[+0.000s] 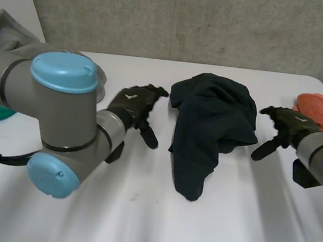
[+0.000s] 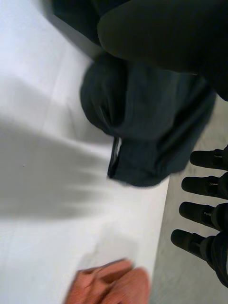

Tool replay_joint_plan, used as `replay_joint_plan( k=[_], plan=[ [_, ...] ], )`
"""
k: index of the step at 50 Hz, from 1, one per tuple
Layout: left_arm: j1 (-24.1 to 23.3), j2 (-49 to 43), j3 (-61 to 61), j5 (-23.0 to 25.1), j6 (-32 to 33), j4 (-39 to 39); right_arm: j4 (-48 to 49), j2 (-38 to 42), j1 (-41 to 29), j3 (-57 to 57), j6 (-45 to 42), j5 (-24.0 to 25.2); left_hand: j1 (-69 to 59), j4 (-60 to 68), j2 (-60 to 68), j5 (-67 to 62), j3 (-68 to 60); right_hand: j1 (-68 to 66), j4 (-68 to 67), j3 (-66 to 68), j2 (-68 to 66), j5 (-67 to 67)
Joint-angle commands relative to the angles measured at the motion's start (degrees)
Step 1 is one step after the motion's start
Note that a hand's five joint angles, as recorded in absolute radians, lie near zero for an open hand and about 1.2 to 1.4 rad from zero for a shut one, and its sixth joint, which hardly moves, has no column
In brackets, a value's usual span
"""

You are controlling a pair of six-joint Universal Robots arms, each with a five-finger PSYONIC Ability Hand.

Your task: Fold the laundry.

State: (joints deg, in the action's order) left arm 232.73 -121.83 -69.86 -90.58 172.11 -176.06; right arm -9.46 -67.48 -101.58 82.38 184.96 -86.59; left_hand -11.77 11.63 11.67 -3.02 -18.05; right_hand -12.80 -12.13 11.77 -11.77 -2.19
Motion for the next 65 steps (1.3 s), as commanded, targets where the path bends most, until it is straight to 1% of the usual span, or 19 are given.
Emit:
replay_joint_plan(
  k=[1, 4, 9, 14, 25, 27, 29, 31, 32, 33, 34, 38, 42, 45, 48, 51, 55, 59, 65],
  plan=[
    [-7.4, -3.0, 5.4, -1.3, 1.1, 5.3, 0.1, 2.1, 6.0, -0.3, 18.6, 0.3, 1.8, -1.6, -1.7, 3.0, 8.0, 2.8, 2.1, -1.8, 1.8, 2.2],
    [-10.0, -5.1, 7.5, -2.8, 1.6, 6.1, -0.1, 4.5, 6.6, -1.5, 22.3, 0.9, 1.4, -1.3, -1.3, 2.6, 7.7, 2.8, 2.1, -1.8, 1.8, 2.2],
    [-14.3, -11.7, 13.9, -9.9, 3.7, 5.9, -0.7, 10.3, 5.8, -6.2, 25.1, 3.1, 1.2, -1.1, -1.1, 2.5, 7.5, 2.8, 2.1, -1.8, 1.8, 2.2],
    [-15.6, -17.5, 20.8, -15.1, 6.2, 6.1, -2.0, 15.4, 3.2, -11.5, 26.1, 5.1, 1.2, -1.1, -1.1, 2.5, 7.5, 2.8, 2.1, -1.8, 1.8, 2.2],
    [-14.8, -25.2, 27.1, -15.9, 9.5, 8.4, -4.1, 23.6, -3.5, -20.7, 23.1, 5.3, -1.1, 1.3, 1.2, 0.1, 5.2, 0.6, 0.0, 0.4, -0.4, 0.0],
    [-14.9, -26.2, 27.3, -16.1, 10.1, 8.4, -3.9, 24.6, -4.0, -21.6, 22.3, 4.9, -8.2, 8.3, 8.3, -6.9, -1.9, -3.6, -4.2, 4.6, -4.6, -4.2],
    [-14.7, -27.3, 27.8, -16.6, 11.4, 8.4, -3.6, 25.9, -4.3, -22.9, 21.1, 4.1, -21.1, 21.2, 21.2, -19.9, -14.8, -18.5, -19.2, 19.5, -19.5, -19.1],
    [-14.6, -27.8, 28.2, -17.4, 12.1, 8.3, -3.4, 26.3, -4.3, -23.5, 20.7, 3.3, -36.5, 36.7, 36.6, -35.3, -30.3, -41.2, -41.8, 42.2, -42.2, -41.8],
    [-14.4, -27.9, 28.5, -18.7, 12.5, 8.0, -2.9, 26.1, -4.1, -23.6, 20.4, 2.5, -53.4, 53.6, 53.5, -52.2, -47.2, -60.6, -61.3, 61.6, -61.6, -61.2],
    [-14.2, -27.9, 28.8, -19.2, 12.5, 7.8, -2.5, 25.9, -3.9, -23.7, 20.1, 2.2, -60.1, 60.2, 60.2, -58.9, -53.8, -67.1, -67.8, 68.2, -68.2, -67.7],
    [-14.0, -27.8, 28.9, -19.8, 12.3, 7.7, -2.1, 25.7, -3.7, -23.6, 20.0, 2.0, -68.1, 68.3, 68.2, -66.9, -61.9, -67.2, -67.9, 68.2, -68.2, -67.8],
    [-12.2, -24.3, 28.6, -21.2, 10.6, 7.3, 0.2, 21.6, -3.3, -22.0, 17.9, 1.7, -68.2, 68.4, 68.3, -67.0, -62.0, -67.2, -67.9, 68.2, -68.2, -67.8],
    [-10.6, -18.0, 27.1, -20.5, 7.5, 7.1, 1.6, 15.0, -2.8, -19.5, 9.7, 2.5, -68.2, 68.4, 68.3, -67.0, -62.0, -67.2, -67.9, 68.2, -68.2, -67.8],
    [-8.1, -11.3, 24.5, -19.4, 6.2, 7.0, 1.6, 8.9, -2.3, -19.4, -0.2, 4.4, -68.2, 68.4, 68.3, -67.0, -62.0, -67.2, -67.9, 68.2, -68.2, -67.8],
    [-4.7, -2.7, 19.8, -16.7, 8.0, 6.2, -3.6, 2.5, -2.4, -20.5, -16.0, 8.7, -68.2, 68.4, 68.3, -67.0, -62.0, -67.2, -67.9, 68.2, -68.2, -67.8],
    [-2.5, 3.0, 15.9, -13.8, 10.7, 5.9, -11.1, -1.4, -2.7, -21.8, -29.2, 10.6, -68.2, 68.4, 68.3, -67.0, -62.0, -67.2, -67.9, 68.2, -68.2, -67.8],
    [-1.1, 7.7, 11.5, -10.1, 15.3, 6.0, -22.2, -4.2, -3.3, -22.3, -44.8, 11.0, -68.2, 68.4, 68.3, -67.0, -62.0, -67.2, -67.9, 68.2, -68.2, -67.8],
    [-1.1, 9.0, 7.5, -7.9, 19.6, 6.2, -31.3, -5.0, -5.1, -22.6, -55.4, 10.9, -68.2, 68.4, 68.3, -67.0, -62.0, -67.2, -67.9, 68.2, -68.2, -67.8],
    [-1.2, 5.8, 5.6, -9.1, 23.4, 5.3, -35.9, -2.2, -6.9, -22.2, -62.1, 10.1, -68.2, 68.4, 68.3, -67.0, -62.0, -67.2, -67.9, 68.2, -68.2, -67.8]
  ],
)
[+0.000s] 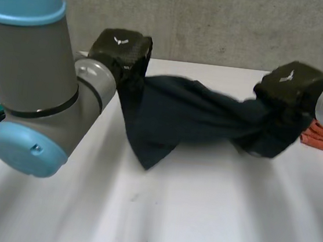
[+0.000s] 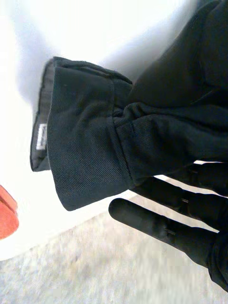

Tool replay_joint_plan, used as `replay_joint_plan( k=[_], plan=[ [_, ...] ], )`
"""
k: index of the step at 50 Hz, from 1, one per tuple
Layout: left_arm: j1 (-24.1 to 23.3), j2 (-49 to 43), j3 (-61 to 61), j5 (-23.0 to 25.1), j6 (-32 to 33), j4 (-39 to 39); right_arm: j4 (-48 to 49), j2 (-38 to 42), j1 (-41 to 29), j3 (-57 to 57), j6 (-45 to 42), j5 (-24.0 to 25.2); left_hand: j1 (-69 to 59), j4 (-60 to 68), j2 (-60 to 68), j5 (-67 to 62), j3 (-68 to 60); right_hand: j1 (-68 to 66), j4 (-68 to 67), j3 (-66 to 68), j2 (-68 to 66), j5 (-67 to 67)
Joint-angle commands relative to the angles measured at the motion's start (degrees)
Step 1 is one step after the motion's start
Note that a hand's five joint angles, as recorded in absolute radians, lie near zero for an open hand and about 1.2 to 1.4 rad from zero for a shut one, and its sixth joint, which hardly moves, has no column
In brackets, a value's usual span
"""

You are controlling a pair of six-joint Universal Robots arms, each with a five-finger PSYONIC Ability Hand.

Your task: Fold the laundry.

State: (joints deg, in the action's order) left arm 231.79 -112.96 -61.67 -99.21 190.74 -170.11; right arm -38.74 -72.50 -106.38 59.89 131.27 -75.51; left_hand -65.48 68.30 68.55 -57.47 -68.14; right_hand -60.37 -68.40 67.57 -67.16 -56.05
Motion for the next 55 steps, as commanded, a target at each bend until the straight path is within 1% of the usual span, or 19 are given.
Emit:
replay_joint_plan(
  k=[1, 8, 12, 15, 16, 17, 20, 23, 24, 30, 34, 39, 45, 46, 47, 49, 52, 54, 55],
  plan=[
    [-0.2, -5.4, -2.1, -1.2, 5.7, -1.4, -7.0, 4.5, -2.5, 0.1, -9.8, -1.3, -14.5, 11.7, 11.5, -12.5, -11.9, -19.6, -11.6, 12.4, -12.8, -14.0],
    [1.0, -14.2, 4.0, -2.8, 6.8, -3.5, -4.2, 11.5, -3.6, -3.7, -12.5, -4.2, -14.5, 11.7, 11.5, -12.5, -11.9, -19.6, -11.6, 12.4, -12.8, -14.0],
    [2.0, -17.8, 11.6, -3.1, 7.5, -7.1, 7.7, 16.2, -3.7, -11.8, -13.1, -6.6, -14.5, 11.7, 11.5, -12.5, -11.9, -19.6, -11.6, 12.4, -12.8, -14.0],
    [3.0, -16.3, 17.9, -3.4, 7.4, -11.9, 21.0, 17.7, -3.7, -18.6, -14.3, -8.8, -14.5, 11.7, 11.5, -12.5, -11.9, -19.6, -11.6, 12.4, -12.8, -14.0],
    [3.4, -14.8, 20.2, -3.3, 6.8, -15.6, 28.2, 17.4, -3.7, -21.0, -14.4, -9.2, -14.5, 11.7, 11.5, -12.5, -11.9, -19.6, -11.6, 12.4, -12.8, -14.0],
    [3.9, -12.2, 21.2, -3.2, 5.3, -20.8, 35.7, 16.3, -3.8, -21.9, -14.1, -9.0, -14.5, 11.7, 11.5, -12.5, -11.9, -19.6, -11.6, 12.4, -12.8, -14.0],
    [5.2, -7.2, 21.2, -2.1, 3.2, -29.5, 47.1, 12.5, -4.4, -20.0, -10.6, -7.6, -14.5, 11.7, 11.5, -12.5, -11.9, -19.6, -11.6, 12.4, -12.8, -14.0],
    [5.5, -4.6, 20.5, -0.6, 2.9, -31.6, 53.3, 8.6, -5.2, -16.6, -6.3, -4.9, -14.5, 11.7, 11.5, -12.5, -11.9, -19.6, -11.6, 12.4, -12.8, -14.0],
    [5.3, -3.5, 19.3, 0.4, 3.1, -30.7, 55.2, 6.6, -5.3, -13.7, -3.4, -2.6, -14.5, 11.7, 11.5, -12.5, -11.9, -19.6, -11.6, 12.4, -12.8, -14.0],
    [5.8, -0.9, 10.1, 0.8, 3.2, -27.3, 53.7, 1.9, -4.5, -3.7, 2.8, 2.4, -14.5, 11.7, 11.5, -12.5, -11.9, -19.6, -11.6, 12.4, -12.8, -14.0],
    [7.4, 0.5, -0.4, 0.2, 3.2, -27.3, 46.4, 1.7, -4.4, 3.3, 2.8, 3.7, -14.5, 11.7, 11.5, -12.5, -11.9, -19.6, -11.6, 12.4, -12.8, -14.0],
    [9.2, -0.1, -15.3, 1.1, 3.3, -27.4, 38.1, 6.7, -3.8, 13.1, 1.0, 5.9, -14.5, 11.7, 11.5, -12.5, -11.9, -19.6, -11.6, 12.4, -12.8, -14.0],
    [10.4, -4.6, -24.1, 1.5, 3.4, -27.0, 37.7, 13.0, -3.0, 19.6, -4.9, 5.3, -14.5, 11.7, 11.5, -12.5, -11.9, -19.6, -11.6, 12.4, -12.8, -14.0],
    [10.4, -5.4, -24.6, 1.2, 3.4, -26.9, 37.7, 13.4, -3.0, 20.0, -5.6, 4.9, -14.5, 11.7, 11.5, -12.5, -11.9, -13.3, -5.2, 6.1, -6.5, -7.6],
    [10.4, -6.6, -25.6, 1.2, 3.3, -26.4, 37.7, 14.1, -2.9, 20.9, -6.5, 4.2, -14.5, 11.7, 11.5, -12.5, -11.9, 4.1, 12.1, -11.3, 10.9, 9.8],
    [10.2, -7.3, -26.1, 1.6, 3.1, -25.5, 37.8, 14.5, -3.0, 21.4, -6.2, 3.6, -14.5, 11.7, 11.5, -12.5, -11.9, 19.3, 27.4, -26.5, 26.1, 25.0],
    [9.4, -6.7, -26.6, 2.4, 3.1, -24.2, 37.8, 14.0, -3.5, 22.2, -2.5, 1.7, -14.5, 11.7, 11.5, -12.5, -11.9, 27.5, 35.5, -34.7, 34.3, 33.2],
    [8.9, -5.9, -26.7, 3.1, 3.1, -23.9, 37.7, 13.2, -3.7, 22.6, 0.5, 0.5, -4.3, 1.5, 1.3, -2.3, -1.7, 32.5, 40.5, -39.7, 39.3, 38.2],
    [8.3, -4.9, -27.0, 3.7, 3.3, -23.3, 37.5, 11.9, -4.2, 22.9, 3.4, -0.9, 9.0, -11.9, -12.1, 11.0, 11.7, 37.4, 45.4, -44.6, 44.2, 43.0]
  ],
)
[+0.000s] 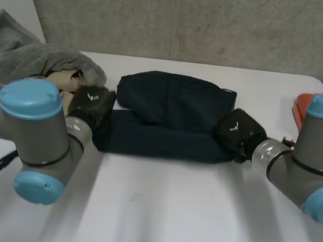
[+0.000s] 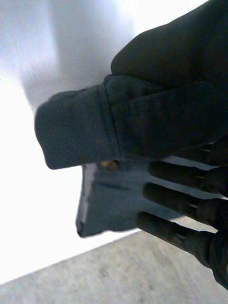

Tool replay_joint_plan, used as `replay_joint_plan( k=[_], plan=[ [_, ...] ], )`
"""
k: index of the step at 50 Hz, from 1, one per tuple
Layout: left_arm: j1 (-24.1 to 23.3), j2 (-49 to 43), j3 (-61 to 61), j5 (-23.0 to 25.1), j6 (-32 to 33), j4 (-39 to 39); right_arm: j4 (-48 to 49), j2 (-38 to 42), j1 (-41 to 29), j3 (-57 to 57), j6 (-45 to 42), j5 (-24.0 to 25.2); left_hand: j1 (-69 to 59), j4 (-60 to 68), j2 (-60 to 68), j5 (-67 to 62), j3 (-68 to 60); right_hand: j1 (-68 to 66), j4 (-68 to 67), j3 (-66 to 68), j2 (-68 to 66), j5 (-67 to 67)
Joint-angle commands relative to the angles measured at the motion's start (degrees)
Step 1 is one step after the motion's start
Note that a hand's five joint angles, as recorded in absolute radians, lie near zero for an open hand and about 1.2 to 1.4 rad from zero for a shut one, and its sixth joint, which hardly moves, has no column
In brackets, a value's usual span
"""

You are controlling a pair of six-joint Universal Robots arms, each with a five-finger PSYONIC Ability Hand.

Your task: Fold the laundry.

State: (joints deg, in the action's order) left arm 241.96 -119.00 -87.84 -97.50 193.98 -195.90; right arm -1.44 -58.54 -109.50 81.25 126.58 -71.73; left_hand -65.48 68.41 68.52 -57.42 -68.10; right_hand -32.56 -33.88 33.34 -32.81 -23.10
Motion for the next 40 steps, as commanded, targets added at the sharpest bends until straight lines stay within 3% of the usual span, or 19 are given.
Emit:
replay_joint_plan(
  k=[1, 3, 11, 14, 20, 24, 26, 30, 35, 40],
  plan=[
    [-2.0, 1.7, -1.0, 2.0, 0.2, 2.7, 0.1, -3.0, -1.1, 1.7, 9.7, -5.3, 14.2, -17.1, -17.2, 16.1, 16.8, 10.4, 11.8, -11.2, 10.7, 11.0],
    [-2.2, 3.4, -1.7, 2.0, 0.6, 3.2, -0.7, -5.8, -1.1, 2.6, 14.2, -7.2, 24.6, -27.5, -27.6, 26.5, 27.2, 11.3, 12.6, -12.1, 11.5, 11.8],
    [-1.8, 13.1, -8.9, 2.0, 1.9, 4.8, -9.1, -16.0, 2.4, 7.3, 25.1, -7.5, 37.1, -40.0, -40.1, 39.0, 39.7, 15.0, 16.3, -15.8, 15.2, 15.5],
    [-1.5, 15.2, -11.6, 2.0, 3.0, 5.4, -11.5, -17.9, 3.2, 8.7, 24.9, -7.5, 36.9, -39.9, -40.0, 38.9, 39.6, 12.5, 13.8, -13.3, 12.7, 13.0],
    [-2.1, 18.4, -18.9, 3.1, 5.8, 7.4, -13.4, -23.1, 5.4, 14.6, 22.0, -7.2, 31.1, -34.0, -34.1, 33.0, 33.7, -4.8, -3.5, 4.0, -4.6, -4.3],
    [-2.7, 19.2, -22.9, 5.7, 7.3, 8.9, -12.2, -26.0, 6.7, 19.8, 18.5, -4.8, 17.6, -20.6, -20.7, 19.6, 20.2, -18.3, -17.0, 17.5, -18.0, -17.7],
    [-2.7, 19.2, -24.0, 7.0, 7.3, 9.7, -11.4, -26.5, 7.2, 21.8, 17.0, -2.6, 17.8, -20.7, -20.8, 19.7, 20.4, -19.2, -17.8, 18.4, -18.9, -18.6],
    [-2.0, 16.6, -23.7, 8.8, 6.9, 9.8, -9.5, -24.4, 7.6, 23.8, 15.2, 1.8, 25.0, -27.9, -28.0, 26.9, 27.6, -14.1, -12.8, 13.4, -13.9, -13.6],
    [-0.9, 12.0, -20.1, 9.4, 6.8, 9.7, -1.6, -18.6, 7.9, 22.5, 15.4, 2.7, 32.2, -35.1, -35.2, 34.1, 34.8, -2.0, -0.7, 1.2, -1.8, -1.5],
    [-1.5, 5.3, -13.3, 7.7, 7.0, 9.0, 8.1, -11.9, 9.0, 19.1, 16.9, 3.4, 36.9, -39.8, -39.9, 38.9, 39.5, -0.7, 0.7, -0.1, -0.4, -0.1]
  ],
)
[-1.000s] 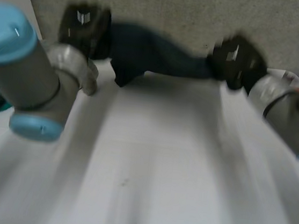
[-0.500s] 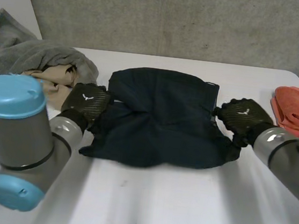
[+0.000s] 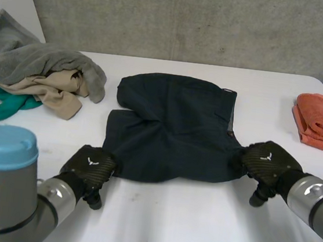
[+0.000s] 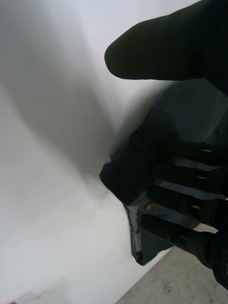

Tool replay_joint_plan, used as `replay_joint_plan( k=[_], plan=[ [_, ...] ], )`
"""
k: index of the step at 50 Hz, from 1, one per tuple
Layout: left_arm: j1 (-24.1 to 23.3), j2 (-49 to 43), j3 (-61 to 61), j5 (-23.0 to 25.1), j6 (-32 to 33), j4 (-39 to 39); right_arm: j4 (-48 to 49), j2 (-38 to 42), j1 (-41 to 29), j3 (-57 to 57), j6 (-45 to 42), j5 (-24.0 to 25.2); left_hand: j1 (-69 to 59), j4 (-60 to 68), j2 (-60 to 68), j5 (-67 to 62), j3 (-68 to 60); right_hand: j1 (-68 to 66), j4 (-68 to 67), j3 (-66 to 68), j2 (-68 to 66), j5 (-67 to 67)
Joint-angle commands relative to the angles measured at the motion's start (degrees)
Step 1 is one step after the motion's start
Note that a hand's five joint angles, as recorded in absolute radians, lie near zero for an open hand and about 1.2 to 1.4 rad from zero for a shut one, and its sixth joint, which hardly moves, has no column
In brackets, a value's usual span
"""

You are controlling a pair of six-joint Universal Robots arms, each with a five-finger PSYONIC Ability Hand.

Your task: Fold the laundry.

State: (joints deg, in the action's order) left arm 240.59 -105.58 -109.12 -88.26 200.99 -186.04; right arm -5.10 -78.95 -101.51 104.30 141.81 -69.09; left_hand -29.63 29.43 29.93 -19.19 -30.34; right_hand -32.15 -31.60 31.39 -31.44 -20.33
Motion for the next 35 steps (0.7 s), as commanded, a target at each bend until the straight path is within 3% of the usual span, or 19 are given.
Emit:
replay_joint_plan(
  k=[1, 11, 18, 24, 25, 26, 31, 35],
  plan=[
    [-0.2, -9.1, 9.0, -2.0, 0.1, -1.0, 12.4, 9.4, 1.0, -4.4, 1.7, 1.0, 1.2, -1.0, -1.5, 0.8, 2.0, -1.2, -1.8, 2.0, -1.9, -3.1],
    [-0.5, -19.6, 23.9, -9.6, 1.7, 0.4, 14.9, 17.7, -1.6, -11.7, 1.5, 1.0, 1.8, -1.6, -2.1, 1.3, 2.5, -2.4, -3.0, 3.2, -3.1, -4.2],
    [-0.6, -23.6, 30.5, -10.3, 5.6, -0.4, 16.2, 21.4, -3.3, -15.3, 1.5, 0.1, 0.2, 0.0, -0.5, -0.2, 1.0, -5.9, -6.5, 6.7, -6.6, -7.8],
    [-0.8, -27.0, 34.9, -10.3, 7.3, 0.0, 16.7, 22.6, -4.1, -17.3, 1.9, -1.9, -1.3, 1.5, 1.0, -1.7, -0.6, -31.1, -31.7, 31.9, -31.8, -32.9],
    [-0.9, -27.9, 35.7, -10.3, 7.7, 0.3, 16.8, 22.5, -4.3, -17.5, 2.0, -2.4, -2.6, 2.8, 2.3, -3.0, -1.9, -44.3, -44.9, 45.1, -45.0, -46.2],
    [-0.9, -28.3, 36.1, -10.3, 7.8, 0.5, 16.7, 22.4, -4.4, -17.7, 2.1, -2.7, -3.3, 3.5, 3.0, -3.7, -2.6, -47.8, -48.4, 48.6, -48.5, -49.6],
    [-1.1, -30.6, 38.3, -10.1, 9.6, 1.6, 15.9, 21.2, -4.7, -18.7, 3.3, -4.1, -7.5, 7.7, 7.2, -7.9, -6.8, -47.9, -48.4, 48.6, -48.6, -49.7],
    [-1.4, -32.1, 40.0, -9.8, 11.4, 1.9, 13.1, 19.4, -4.7, -19.7, 6.8, -4.8, -22.6, 22.8, 22.3, -23.0, -21.9, -47.9, -48.4, 48.6, -48.6, -49.7]
  ],
)
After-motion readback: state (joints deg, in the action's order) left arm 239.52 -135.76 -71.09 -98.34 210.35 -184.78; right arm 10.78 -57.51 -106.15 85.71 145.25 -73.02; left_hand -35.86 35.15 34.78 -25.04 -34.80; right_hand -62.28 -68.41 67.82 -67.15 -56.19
